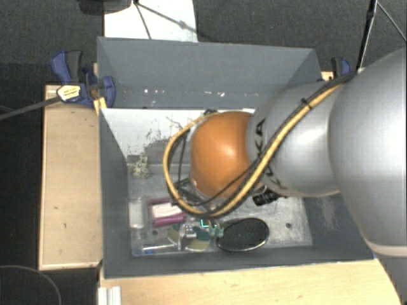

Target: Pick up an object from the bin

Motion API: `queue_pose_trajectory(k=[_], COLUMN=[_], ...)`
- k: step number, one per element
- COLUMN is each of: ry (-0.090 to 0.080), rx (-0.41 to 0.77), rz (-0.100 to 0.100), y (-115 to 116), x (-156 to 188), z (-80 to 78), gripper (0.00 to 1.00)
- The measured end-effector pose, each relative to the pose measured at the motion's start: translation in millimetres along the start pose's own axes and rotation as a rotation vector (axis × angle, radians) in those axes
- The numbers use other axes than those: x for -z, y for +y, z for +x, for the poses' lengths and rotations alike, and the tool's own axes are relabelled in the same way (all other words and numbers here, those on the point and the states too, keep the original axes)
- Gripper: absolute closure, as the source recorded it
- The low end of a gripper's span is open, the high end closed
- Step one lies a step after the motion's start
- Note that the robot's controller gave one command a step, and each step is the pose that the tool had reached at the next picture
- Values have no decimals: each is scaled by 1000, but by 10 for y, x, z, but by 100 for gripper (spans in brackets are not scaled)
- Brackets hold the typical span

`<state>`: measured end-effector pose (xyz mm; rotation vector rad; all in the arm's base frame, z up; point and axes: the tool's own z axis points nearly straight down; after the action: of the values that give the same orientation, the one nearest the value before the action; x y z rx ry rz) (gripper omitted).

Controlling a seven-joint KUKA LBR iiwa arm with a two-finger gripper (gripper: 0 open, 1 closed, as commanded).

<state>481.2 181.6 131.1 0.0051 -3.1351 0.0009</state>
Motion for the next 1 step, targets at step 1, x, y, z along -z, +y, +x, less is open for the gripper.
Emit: queue_pose_trajectory(k=[1], ry=[-7], rx=[-7], rz=[-2], y=[-8], x=[41], z=[-21], gripper=[100])
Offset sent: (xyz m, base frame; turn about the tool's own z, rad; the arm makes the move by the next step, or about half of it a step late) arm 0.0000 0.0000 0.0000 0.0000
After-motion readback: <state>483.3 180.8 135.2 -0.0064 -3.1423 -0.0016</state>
